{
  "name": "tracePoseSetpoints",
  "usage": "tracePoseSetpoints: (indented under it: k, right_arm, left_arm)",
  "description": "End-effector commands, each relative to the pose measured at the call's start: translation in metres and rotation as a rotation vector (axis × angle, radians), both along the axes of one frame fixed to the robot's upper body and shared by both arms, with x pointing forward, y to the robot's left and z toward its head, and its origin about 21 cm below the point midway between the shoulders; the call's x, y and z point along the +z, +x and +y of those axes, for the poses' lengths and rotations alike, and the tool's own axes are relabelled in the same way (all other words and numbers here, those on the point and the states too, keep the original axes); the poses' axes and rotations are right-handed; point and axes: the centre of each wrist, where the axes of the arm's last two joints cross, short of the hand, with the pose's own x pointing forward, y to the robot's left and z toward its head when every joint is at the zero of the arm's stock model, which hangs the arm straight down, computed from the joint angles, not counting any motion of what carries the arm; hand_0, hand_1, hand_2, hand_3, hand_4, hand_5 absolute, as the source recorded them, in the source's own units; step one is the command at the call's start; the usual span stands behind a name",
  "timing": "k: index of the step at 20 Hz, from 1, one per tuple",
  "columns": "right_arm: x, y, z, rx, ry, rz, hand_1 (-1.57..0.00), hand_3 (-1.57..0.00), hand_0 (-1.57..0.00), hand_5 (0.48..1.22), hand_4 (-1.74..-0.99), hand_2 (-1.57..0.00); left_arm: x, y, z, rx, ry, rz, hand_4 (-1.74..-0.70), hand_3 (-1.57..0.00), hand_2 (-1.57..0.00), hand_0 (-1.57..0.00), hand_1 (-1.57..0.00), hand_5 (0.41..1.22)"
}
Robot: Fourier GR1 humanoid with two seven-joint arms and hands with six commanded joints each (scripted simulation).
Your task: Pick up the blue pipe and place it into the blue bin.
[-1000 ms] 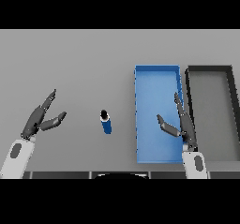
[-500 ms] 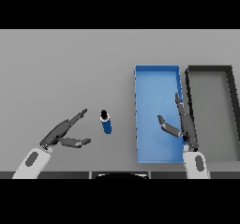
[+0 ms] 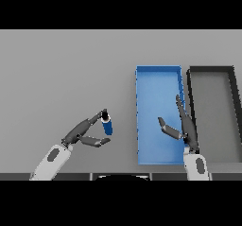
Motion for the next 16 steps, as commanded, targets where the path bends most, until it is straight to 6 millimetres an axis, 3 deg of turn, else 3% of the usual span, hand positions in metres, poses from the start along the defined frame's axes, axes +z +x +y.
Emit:
tracePoseSetpoints:
  k: [1,7,10,12,14,15,16]
  right_arm:
    - [0.003,0.003,-0.003,-0.008,-0.004,0.000,0.00,0.00,0.00,0.625,-1.205,0.00]
    - [0.002,-0.001,-0.005,-0.002,0.006,-0.018,0.00,0.00,0.00,0.645,-1.221,0.00]
    - [0.000,-0.001,-0.005,-0.011,-0.011,-0.013,0.00,0.00,0.00,0.649,-1.205,0.00]
    - [-0.001,-0.002,-0.011,-0.005,-0.008,-0.020,0.00,0.00,0.00,0.653,-1.210,0.00]
    - [-0.003,-0.004,-0.012,-0.005,0.000,-0.020,0.00,0.00,0.00,0.655,-1.217,0.00]
    - [-0.003,-0.005,-0.011,-0.004,-0.005,-0.018,0.00,0.00,0.00,0.656,-1.220,0.00]
    - [-0.004,-0.004,-0.011,-0.009,0.000,-0.015,0.00,0.00,0.00,0.656,-1.220,0.00]
  left_arm:
    - [0.000,0.004,-0.004,-0.001,-0.009,-0.005,-1.14,0.00,0.00,0.00,0.00,0.460]
    - [-0.013,0.015,-0.029,-0.008,0.067,-0.016,-1.05,0.00,0.00,0.00,0.00,0.418]
    - [-0.017,0.017,-0.042,-0.022,0.002,-0.001,-1.09,0.00,0.00,0.00,0.00,0.441]
    - [-0.021,0.019,-0.046,-0.020,-0.042,0.005,-1.14,-0.04,-0.05,0.00,0.00,0.502]
    - [-0.023,0.019,-0.053,-0.006,-0.112,0.023,-1.24,-0.28,-0.31,-0.01,-0.16,0.613]
    - [-0.024,0.018,-0.058,-0.003,-0.152,0.036,-1.28,-0.53,-0.49,-0.12,-0.32,0.735]
    - [-0.027,0.016,-0.061,0.003,-0.178,0.031,-1.37,-0.74,-0.69,-0.36,-0.55,0.832]
